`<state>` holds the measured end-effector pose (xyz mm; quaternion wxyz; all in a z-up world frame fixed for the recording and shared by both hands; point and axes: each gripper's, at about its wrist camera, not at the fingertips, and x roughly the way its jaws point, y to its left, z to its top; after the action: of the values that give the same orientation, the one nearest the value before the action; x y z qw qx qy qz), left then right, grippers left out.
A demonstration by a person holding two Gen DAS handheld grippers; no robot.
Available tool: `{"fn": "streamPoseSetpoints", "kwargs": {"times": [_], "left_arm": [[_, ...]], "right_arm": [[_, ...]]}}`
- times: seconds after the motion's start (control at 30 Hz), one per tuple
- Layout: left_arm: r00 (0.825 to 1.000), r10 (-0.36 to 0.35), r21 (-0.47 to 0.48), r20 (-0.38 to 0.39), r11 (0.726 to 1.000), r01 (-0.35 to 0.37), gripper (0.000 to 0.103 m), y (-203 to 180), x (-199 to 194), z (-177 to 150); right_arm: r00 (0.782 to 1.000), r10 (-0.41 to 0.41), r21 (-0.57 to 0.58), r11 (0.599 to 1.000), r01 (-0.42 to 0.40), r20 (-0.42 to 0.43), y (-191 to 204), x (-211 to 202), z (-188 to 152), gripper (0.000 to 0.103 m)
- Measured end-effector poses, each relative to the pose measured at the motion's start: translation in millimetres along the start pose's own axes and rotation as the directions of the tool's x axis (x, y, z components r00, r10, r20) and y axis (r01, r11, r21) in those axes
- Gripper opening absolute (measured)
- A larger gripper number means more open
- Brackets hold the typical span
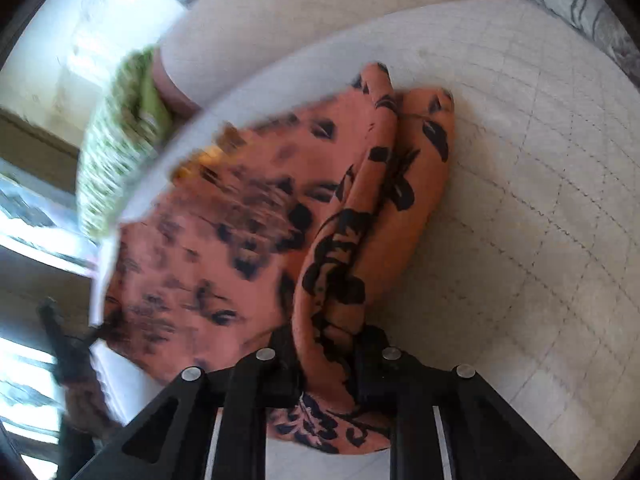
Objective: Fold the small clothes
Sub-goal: 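Lay the hem over the collar half and open both grippers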
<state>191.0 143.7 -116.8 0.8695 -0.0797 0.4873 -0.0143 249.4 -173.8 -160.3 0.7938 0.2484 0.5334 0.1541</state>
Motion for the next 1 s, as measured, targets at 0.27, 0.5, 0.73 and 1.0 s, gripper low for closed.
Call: {"fn": "streamPoseSetpoints", "kwargs": {"times": [0.27, 0.5, 0.73, 1.0], "left_arm": [[0.988, -0.115, 0.001, 0.105, 0.993, 0.116, 0.016, 2, -125, -46], [0.992, -0.012, -0.029, -0.124, 1.0, 0.008, 0.04, 32, -64, -142], [0.989, 0.034, 0.008, 0.142, 0.999, -0.036, 0.063, 31, -89, -84], [0.994, 0.003, 0.028, 0.107, 1.0, -0.006, 0.063, 26, -25, -37]], "right_arm": [[0.993, 0.096, -0.058, 0.994, -0.092, 0.075, 32, -112, -59, 0.018], [0.988, -0.114, -0.019, 0.993, 0.113, -0.101, -40, -61, -162, 0.084], [0.977, -0.091, -0.012, 0.995, 0.095, 0.192, -17, -115, -117, 0.084], [0.963, -0.227, -0.14, 0.959, 0.246, 0.143, 6, -26, -52, 0.063]]}}
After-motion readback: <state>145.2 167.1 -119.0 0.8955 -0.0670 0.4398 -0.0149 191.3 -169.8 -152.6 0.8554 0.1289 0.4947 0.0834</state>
